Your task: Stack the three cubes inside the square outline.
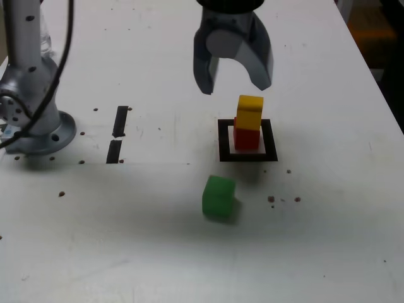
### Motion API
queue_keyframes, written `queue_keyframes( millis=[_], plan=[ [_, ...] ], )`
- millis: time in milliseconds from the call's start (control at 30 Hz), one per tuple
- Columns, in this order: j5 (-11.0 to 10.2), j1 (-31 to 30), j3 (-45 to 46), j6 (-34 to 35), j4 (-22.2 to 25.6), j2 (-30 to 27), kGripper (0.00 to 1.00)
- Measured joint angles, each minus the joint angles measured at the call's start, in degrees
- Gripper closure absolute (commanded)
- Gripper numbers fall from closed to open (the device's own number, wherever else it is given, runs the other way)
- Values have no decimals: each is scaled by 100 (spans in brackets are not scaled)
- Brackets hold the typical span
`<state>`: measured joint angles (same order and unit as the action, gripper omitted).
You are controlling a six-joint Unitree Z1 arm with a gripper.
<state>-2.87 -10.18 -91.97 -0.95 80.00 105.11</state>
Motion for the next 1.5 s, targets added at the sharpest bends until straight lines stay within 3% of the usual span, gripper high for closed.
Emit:
queue_keyframes(
  millis=[100,300,567,800,1000,1500],
  plan=[
    [-23,-560,82,162,236,-265,26],
    [0,-1371,170,524,294,-272,23],
    [22,-1939,161,999,236,27,22],
    [221,-2001,416,1010,-209,357,22],
    [303,-2012,724,977,-722,554,23],
    [457,-2014,1099,896,-1419,863,23]
  ],
)
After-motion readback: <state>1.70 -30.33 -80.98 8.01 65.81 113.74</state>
